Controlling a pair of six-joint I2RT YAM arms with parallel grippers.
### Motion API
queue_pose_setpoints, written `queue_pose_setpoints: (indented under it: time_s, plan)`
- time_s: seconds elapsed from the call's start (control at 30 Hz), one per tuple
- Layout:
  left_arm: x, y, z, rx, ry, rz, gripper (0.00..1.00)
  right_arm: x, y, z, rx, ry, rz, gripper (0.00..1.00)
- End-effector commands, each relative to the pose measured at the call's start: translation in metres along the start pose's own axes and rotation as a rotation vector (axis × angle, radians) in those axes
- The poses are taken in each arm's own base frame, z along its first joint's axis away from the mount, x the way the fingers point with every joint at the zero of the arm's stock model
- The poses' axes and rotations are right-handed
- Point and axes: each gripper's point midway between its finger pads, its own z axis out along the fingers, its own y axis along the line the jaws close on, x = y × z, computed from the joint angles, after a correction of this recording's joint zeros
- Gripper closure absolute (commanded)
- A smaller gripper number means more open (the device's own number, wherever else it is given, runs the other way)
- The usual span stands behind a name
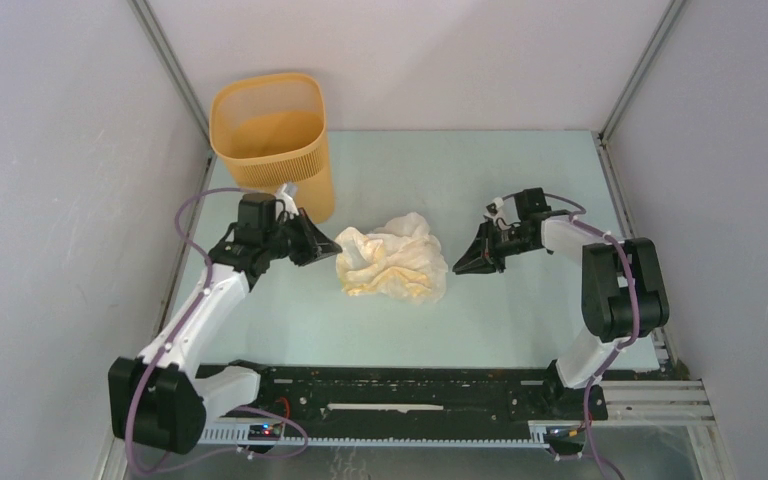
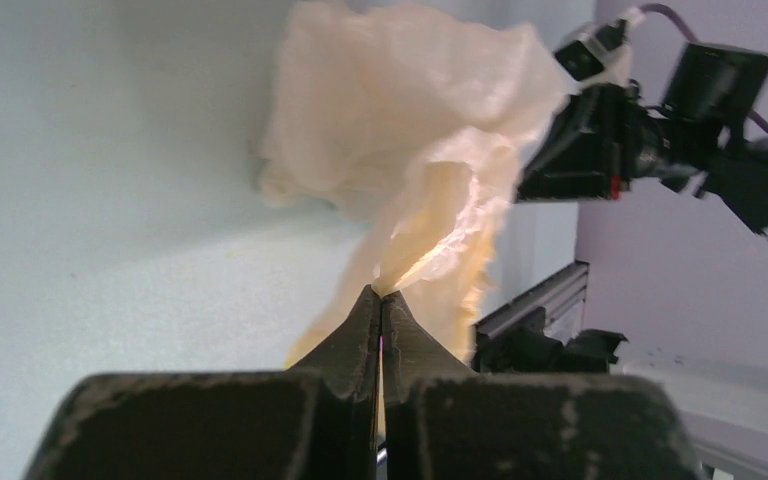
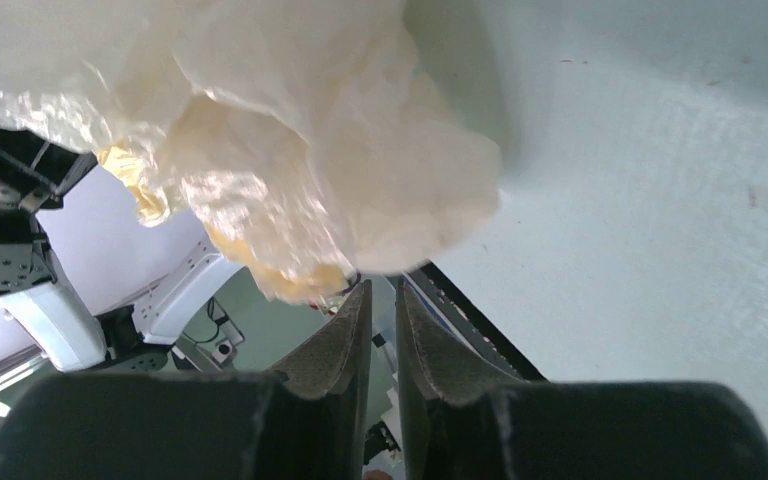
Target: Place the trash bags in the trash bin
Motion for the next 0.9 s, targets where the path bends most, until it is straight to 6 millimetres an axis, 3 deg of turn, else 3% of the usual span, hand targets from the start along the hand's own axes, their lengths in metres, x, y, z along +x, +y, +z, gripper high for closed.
queue_pose_setpoints:
  time_s: [0.0,0.13,0.3,0.47,0.57,0.7,0.83,0.87]
  plan:
    - [0.017,-0.010,-0.009,0.062,0.044,-0.034,1.00,0.005,0.006,-0.006,0.011,-0.014,-0.065,0.77]
    - [0.011,-0.023,-0.018,0.094,0.020,-0.040,1.00,0.009,0.006,-0.013,0.051,-0.038,-0.095,0.77]
    - [0.008,-0.040,-0.023,0.130,0.030,-0.087,1.00,0.021,0.020,-0.026,0.175,-0.103,-0.240,0.67]
    - [0.003,-0.058,-0.028,0.158,0.025,-0.183,1.00,0.049,0.080,-0.027,0.244,-0.236,-0.566,0.44]
    - [-0.004,-0.072,-0.033,0.212,-0.008,-0.257,1.00,0.073,0.118,-0.013,0.204,-0.292,-0.749,0.27]
    - [-0.012,-0.082,-0.037,0.247,-0.035,-0.362,1.00,0.090,0.144,0.011,0.228,-0.330,-0.878,0.19]
    - [-0.013,-0.081,-0.040,0.245,-0.056,-0.440,1.00,0.099,0.172,0.028,0.277,-0.401,-0.991,0.13]
    - [-0.012,-0.080,-0.041,0.250,-0.061,-0.469,1.00,0.109,0.182,0.035,0.271,-0.422,-1.044,0.11]
